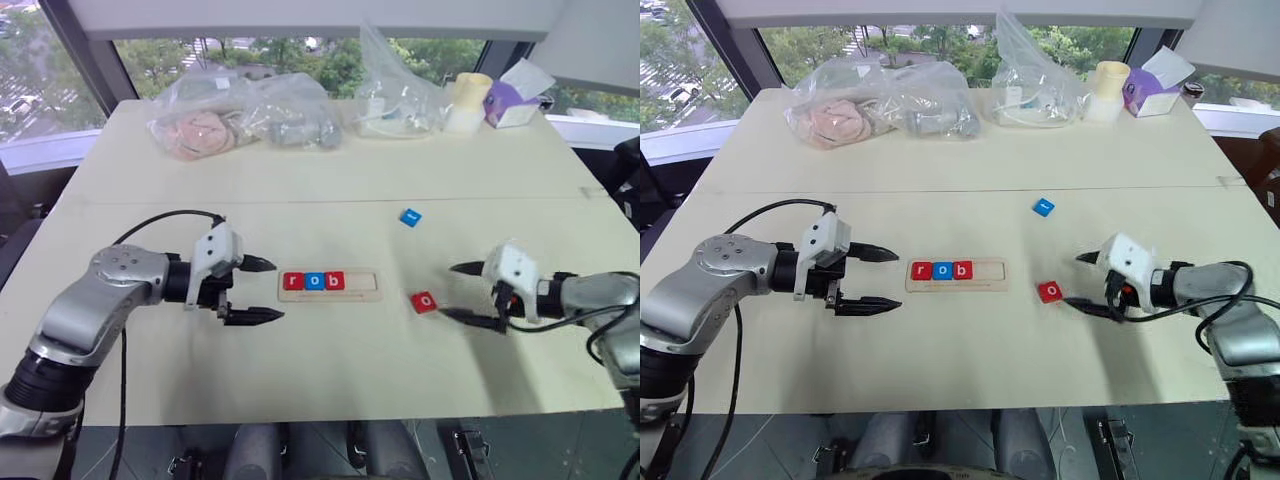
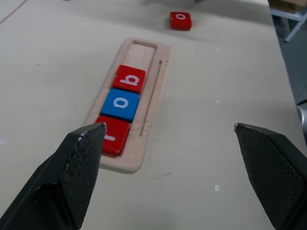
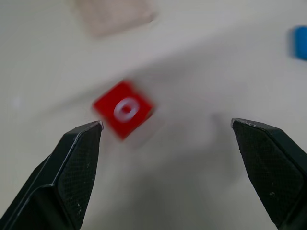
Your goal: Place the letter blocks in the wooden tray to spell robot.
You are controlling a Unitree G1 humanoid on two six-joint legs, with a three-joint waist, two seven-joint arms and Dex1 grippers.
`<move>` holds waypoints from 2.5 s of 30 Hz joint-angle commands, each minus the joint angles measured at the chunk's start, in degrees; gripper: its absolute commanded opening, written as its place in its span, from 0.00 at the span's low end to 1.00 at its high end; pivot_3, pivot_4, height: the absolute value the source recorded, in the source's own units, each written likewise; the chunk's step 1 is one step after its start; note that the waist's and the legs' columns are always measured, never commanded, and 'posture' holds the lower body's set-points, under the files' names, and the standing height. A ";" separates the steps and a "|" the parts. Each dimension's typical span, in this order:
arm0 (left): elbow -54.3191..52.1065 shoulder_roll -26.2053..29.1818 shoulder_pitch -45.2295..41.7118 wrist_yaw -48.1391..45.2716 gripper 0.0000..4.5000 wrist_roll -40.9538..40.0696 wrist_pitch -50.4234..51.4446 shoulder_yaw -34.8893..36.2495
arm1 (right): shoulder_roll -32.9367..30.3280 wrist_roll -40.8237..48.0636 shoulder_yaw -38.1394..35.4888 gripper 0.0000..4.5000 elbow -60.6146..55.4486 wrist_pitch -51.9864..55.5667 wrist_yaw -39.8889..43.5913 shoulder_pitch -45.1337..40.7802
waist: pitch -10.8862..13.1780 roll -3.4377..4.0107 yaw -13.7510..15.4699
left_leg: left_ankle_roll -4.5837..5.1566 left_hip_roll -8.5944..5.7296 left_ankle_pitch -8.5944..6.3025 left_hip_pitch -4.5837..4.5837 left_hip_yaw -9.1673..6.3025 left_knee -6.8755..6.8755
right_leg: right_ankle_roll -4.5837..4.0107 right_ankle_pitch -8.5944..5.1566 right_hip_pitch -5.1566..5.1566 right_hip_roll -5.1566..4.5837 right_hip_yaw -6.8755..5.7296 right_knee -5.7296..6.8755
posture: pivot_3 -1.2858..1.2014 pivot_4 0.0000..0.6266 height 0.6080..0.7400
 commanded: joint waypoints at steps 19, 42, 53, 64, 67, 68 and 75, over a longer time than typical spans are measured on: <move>-6.56 2.09 4.96 3.86 1.00 -2.15 3.41 3.42 | 6.32 -8.16 12.12 0.25 29.74 -28.00 14.84 -19.91 | 0.01 0.01 0.01 | -0.04 0.10 0.00 0.43 -0.13 0.53 | -0.08 0.08 0.45 0.00 0.00 0.47 | 0.52 0.24 0.99; -6.00 0.98 5.28 6.40 1.00 -2.07 3.64 3.79 | 17.82 -10.85 18.40 0.25 9.27 6.01 1.36 -30.73 | 0.05 0.08 0.38 | -0.04 0.00 0.01 -0.10 0.01 0.59 | -0.24 0.03 -0.14 -0.11 0.12 0.72 | 0.52 0.24 0.99; -6.07 1.26 6.20 7.06 1.00 -1.73 3.21 3.46 | 16.58 -10.15 18.93 0.25 2.14 11.05 3.40 -26.87 | 0.05 0.08 0.20 | -0.06 0.06 0.01 0.00 -0.05 0.58 | -0.23 0.02 -0.12 -0.01 0.08 0.82 | 0.52 0.24 0.99; -4.77 0.87 5.15 6.78 1.00 -1.34 2.53 2.76 | 17.56 -10.80 18.91 0.85 1.50 11.83 -0.26 -25.14 | 0.05 0.08 0.26 | -0.06 0.06 0.02 -0.01 -0.04 0.58 | -0.23 0.02 -0.12 -0.02 0.08 0.82 | 0.52 0.24 0.99; -4.67 1.04 5.42 6.81 1.00 -1.27 2.40 2.96 | 18.56 -7.04 15.11 0.91 0.22 16.03 -1.58 -27.09 | 0.05 0.08 0.25 | -0.06 0.06 0.01 -0.01 -0.04 0.58 | -0.23 0.02 -0.12 -0.02 0.08 0.82 | 0.52 0.24 0.99; -4.71 1.06 5.51 6.88 1.00 -1.27 2.39 3.01 | 18.71 -5.80 13.72 0.91 0.01 17.43 -2.02 -27.85 | 0.05 0.08 0.25 | -0.06 0.06 0.02 -0.01 -0.04 0.58 | -0.23 0.02 -0.12 -0.02 0.08 0.82 | 0.52 0.24 0.99; -5.90 0.34 5.83 8.06 1.00 -2.99 3.42 4.51 | 17.74 -4.14 3.42 0.91 7.72 19.58 -13.86 -31.18 | 0.05 0.08 0.35 | -0.06 0.06 0.01 -0.01 -0.04 0.58 | -0.23 0.02 -0.11 -0.02 0.08 0.81 | 0.52 0.24 0.99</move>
